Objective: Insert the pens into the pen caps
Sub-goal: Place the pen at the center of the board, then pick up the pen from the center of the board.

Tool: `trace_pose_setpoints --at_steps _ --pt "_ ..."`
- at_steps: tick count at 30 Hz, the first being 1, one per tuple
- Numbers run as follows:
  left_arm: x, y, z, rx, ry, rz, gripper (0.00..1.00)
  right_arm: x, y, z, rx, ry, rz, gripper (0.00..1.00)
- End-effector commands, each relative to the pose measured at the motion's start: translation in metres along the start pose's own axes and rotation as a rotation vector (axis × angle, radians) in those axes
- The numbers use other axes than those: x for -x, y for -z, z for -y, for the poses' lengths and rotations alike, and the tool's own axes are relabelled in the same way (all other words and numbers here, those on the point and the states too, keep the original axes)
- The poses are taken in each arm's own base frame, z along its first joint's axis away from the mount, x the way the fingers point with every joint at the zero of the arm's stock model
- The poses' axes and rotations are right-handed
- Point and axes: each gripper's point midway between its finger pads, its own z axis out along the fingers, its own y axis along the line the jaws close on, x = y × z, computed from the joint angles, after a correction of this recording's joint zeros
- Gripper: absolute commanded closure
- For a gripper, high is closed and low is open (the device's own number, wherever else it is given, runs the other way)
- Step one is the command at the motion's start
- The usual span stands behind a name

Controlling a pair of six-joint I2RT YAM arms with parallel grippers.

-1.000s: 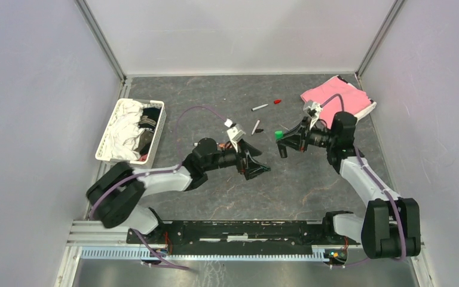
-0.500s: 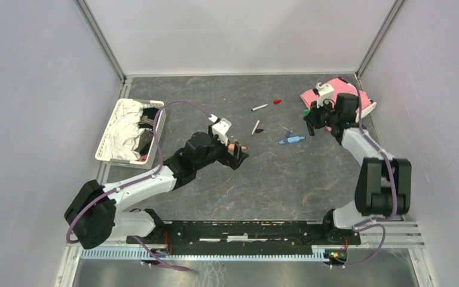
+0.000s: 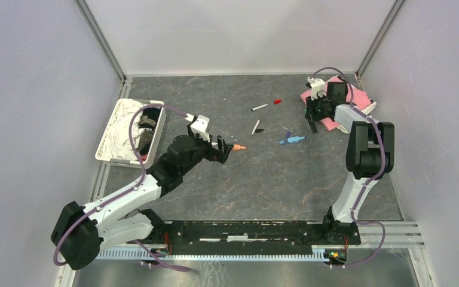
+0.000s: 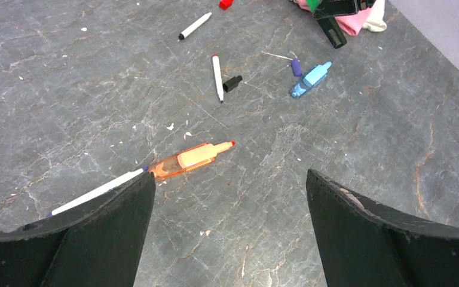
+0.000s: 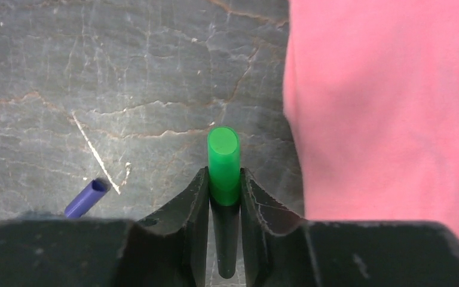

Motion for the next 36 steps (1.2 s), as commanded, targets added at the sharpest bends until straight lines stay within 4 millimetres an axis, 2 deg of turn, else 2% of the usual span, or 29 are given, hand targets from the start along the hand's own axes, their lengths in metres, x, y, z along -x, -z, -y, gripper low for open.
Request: trace_pose_setpoints --at_steps 1,5,8,10,13,16,19,20,21,24,26,31,36 --pt "-0.008 -0.003 0.003 -0.017 0.045 -0.024 0.01 0.019 0.01 -0.015 0.096 0.032 0.051 0.63" --pt "0.0 -0.001 0.015 -0.077 0.063 -0.014 0.01 0.053 0.057 -0.025 0.151 0.03 0.214 0.35" --pt "0.006 0.0 0.026 -0.135 0.077 0.0 0.01 0.068 0.097 -0.033 0.174 0.066 0.301 0.3" --pt "0.008 -0.003 0.033 -0.172 0.081 0.003 0.02 0.07 0.118 -0.054 0.271 0.109 0.363 0.29" --pt "0.003 -0.01 0.045 -0.233 0.092 -0.025 0.04 0.061 0.141 -0.095 0.416 0.29 0.494 0.28" --pt "0.003 -0.013 0.063 -0.334 0.108 -0.031 0.07 0.031 0.156 -0.132 0.535 0.637 0.628 0.26" --pt "0.006 -0.013 0.071 -0.378 0.132 -0.011 0.07 -0.012 0.163 -0.156 0.59 1.089 0.688 0.04" --pt "0.006 -0.014 0.07 -0.373 0.138 -0.008 0.07 -0.019 0.161 -0.156 0.61 1.107 0.639 0.02" --pt "0.006 -0.014 0.068 -0.359 0.146 -0.003 0.07 -0.017 0.157 -0.15 0.613 1.129 0.592 0.03" --pt "0.004 -0.017 0.061 -0.319 0.17 0.005 0.07 -0.025 0.137 -0.13 0.68 1.171 0.408 0.13" --pt "-0.001 -0.018 0.059 -0.312 0.183 -0.004 0.08 -0.029 0.121 -0.119 0.737 1.131 0.313 0.2" --pt "-0.009 -0.016 0.059 -0.317 0.208 -0.016 0.1 -0.039 0.083 -0.101 0.774 1.081 0.102 0.3" --pt "-0.015 -0.012 0.057 -0.309 0.213 -0.019 0.1 -0.047 0.061 -0.105 0.802 1.061 0.012 0.29"
